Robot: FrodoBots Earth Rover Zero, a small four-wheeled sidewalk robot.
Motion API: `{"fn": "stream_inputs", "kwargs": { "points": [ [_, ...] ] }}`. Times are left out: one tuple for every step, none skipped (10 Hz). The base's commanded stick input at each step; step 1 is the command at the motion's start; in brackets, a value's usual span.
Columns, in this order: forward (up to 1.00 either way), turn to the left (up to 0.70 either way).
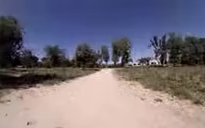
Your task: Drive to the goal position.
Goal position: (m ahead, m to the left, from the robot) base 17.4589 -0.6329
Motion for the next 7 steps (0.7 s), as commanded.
{"fn": "stream_inputs", "kwargs": {
  "points": [
    [0.85,0.00],
    [0.85,0.00],
    [0.85,0.00],
    [0.85,0.00],
    [0.85,0.00],
    [0.85,0.00],
    [0.85,0.00]
  ]
}}
